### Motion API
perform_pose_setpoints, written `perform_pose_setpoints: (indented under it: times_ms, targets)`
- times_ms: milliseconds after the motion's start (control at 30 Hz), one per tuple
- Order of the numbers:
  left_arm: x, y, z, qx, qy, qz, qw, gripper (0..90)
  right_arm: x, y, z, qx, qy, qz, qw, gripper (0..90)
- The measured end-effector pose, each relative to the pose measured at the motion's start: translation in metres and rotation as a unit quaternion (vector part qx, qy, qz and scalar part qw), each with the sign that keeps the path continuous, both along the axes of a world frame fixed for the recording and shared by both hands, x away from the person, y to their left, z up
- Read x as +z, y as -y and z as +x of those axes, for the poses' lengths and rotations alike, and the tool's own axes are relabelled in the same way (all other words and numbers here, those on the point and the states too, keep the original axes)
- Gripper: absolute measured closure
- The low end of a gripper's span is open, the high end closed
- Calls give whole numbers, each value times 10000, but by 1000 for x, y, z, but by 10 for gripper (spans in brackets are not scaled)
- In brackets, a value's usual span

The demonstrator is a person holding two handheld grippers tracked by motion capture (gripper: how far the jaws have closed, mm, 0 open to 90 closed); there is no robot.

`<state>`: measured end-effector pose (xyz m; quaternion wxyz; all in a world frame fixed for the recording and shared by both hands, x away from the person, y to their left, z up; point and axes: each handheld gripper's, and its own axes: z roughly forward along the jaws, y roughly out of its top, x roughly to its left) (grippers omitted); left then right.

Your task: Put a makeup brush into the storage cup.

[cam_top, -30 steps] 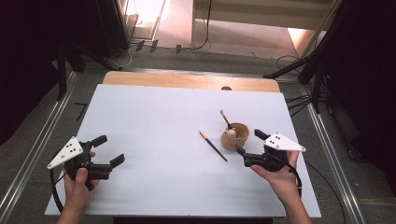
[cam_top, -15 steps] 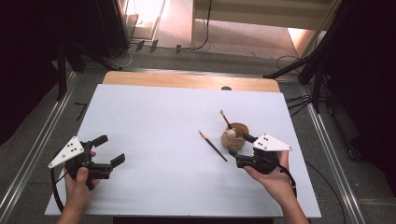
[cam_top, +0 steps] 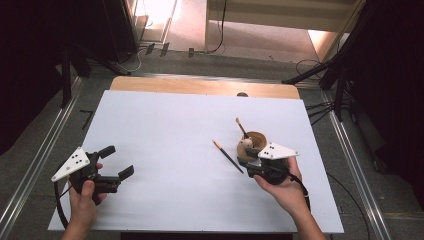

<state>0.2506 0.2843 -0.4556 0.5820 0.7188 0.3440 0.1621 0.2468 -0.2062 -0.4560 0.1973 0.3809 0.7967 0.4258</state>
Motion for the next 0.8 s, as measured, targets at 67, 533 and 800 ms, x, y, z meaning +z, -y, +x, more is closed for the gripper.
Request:
perform_pose_setpoints:
  times_ms: [67, 533, 800]
  targets:
    - [0, 0, 0, 13, 3, -10, 10000, 0, -2, -3, 2, 84, -118, -67, 9999, 645]
    - [0, 0, -1, 2, 17, -35, 10000, 0, -17, -21, 17, -214, -768, -560, 9952, 711]
    - [1, 0, -2, 4, 14, -9, 10000, 0, -29, -34, 27, -180, -1011, -815, 9914, 795]
